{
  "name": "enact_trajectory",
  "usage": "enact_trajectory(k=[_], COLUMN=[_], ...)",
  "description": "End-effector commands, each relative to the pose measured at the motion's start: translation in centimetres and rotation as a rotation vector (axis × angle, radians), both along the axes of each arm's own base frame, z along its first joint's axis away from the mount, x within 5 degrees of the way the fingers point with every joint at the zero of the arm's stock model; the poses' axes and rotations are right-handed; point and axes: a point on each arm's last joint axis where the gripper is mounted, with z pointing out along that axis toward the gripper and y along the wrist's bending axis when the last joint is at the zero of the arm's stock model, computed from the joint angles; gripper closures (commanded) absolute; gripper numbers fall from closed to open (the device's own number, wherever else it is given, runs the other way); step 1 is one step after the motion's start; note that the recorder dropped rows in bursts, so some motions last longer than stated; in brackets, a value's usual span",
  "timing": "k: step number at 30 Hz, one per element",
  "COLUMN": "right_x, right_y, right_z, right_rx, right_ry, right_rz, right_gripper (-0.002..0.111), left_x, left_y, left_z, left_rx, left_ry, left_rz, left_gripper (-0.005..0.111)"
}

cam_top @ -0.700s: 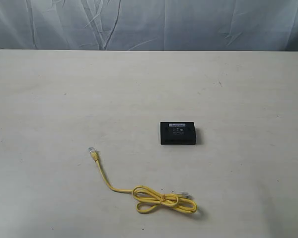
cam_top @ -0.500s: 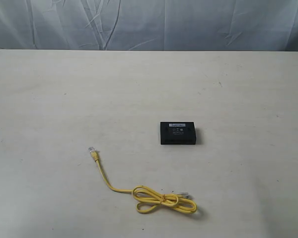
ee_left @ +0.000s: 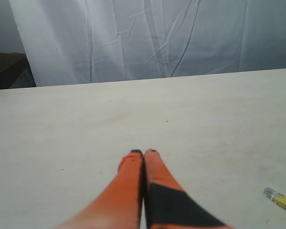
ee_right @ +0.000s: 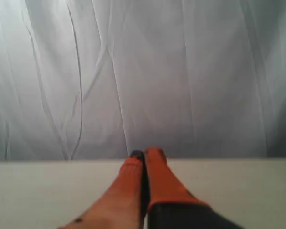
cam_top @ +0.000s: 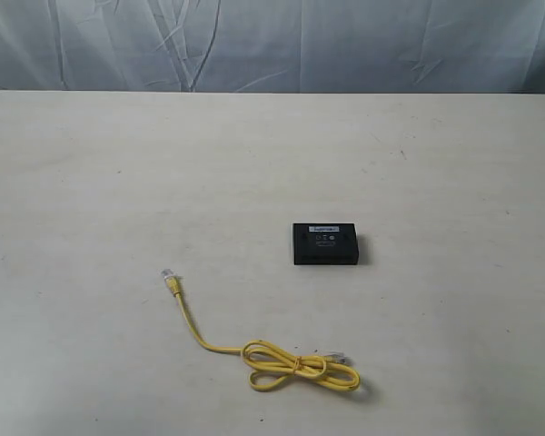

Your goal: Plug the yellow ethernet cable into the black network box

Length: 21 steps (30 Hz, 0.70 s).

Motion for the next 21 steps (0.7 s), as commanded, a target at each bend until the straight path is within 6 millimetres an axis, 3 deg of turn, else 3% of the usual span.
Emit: enact_trajectory(k=[1,3,7,12,16,21], right_x=[2.2,4.8,7.4,11.0,13.5,15.4], right_y=[0.3,0.5,1.2,3.1,6.6,13.7], right_z=[3.1,4.5,4.2,1.4,-0.1,-2.3], right_rx=[-0.112,-0.175,-0.11,-0.044,-0.085,-0.255], right_ry=[0.455,0.526,0.531,0.851,1.055,1.193], right_rz=[-0.004,-0.02,-0.003,0.096,0.23,0.437], right_gripper=[0.108,0.108,0.108,0.109,0.109,0.109], left_x=[0.0,0.0,0.0,0.0,0.0,0.0], left_y=[0.0,0.0,0.0,0.0,0.0,0.0], left_z=[0.0,0.0,0.0,0.0,0.0,0.0], left_rx=[-0.001,-0.001,-0.001,-0.001,-0.001,-0.001], left_ry=[-0.011,-0.011,-0.011,-0.011,-0.011,-0.011], left_rz=[0.002,0.002,0.002,0.002,0.002,0.002], left_gripper=[0.107,0.107,0.107,0.107,0.107,0.107])
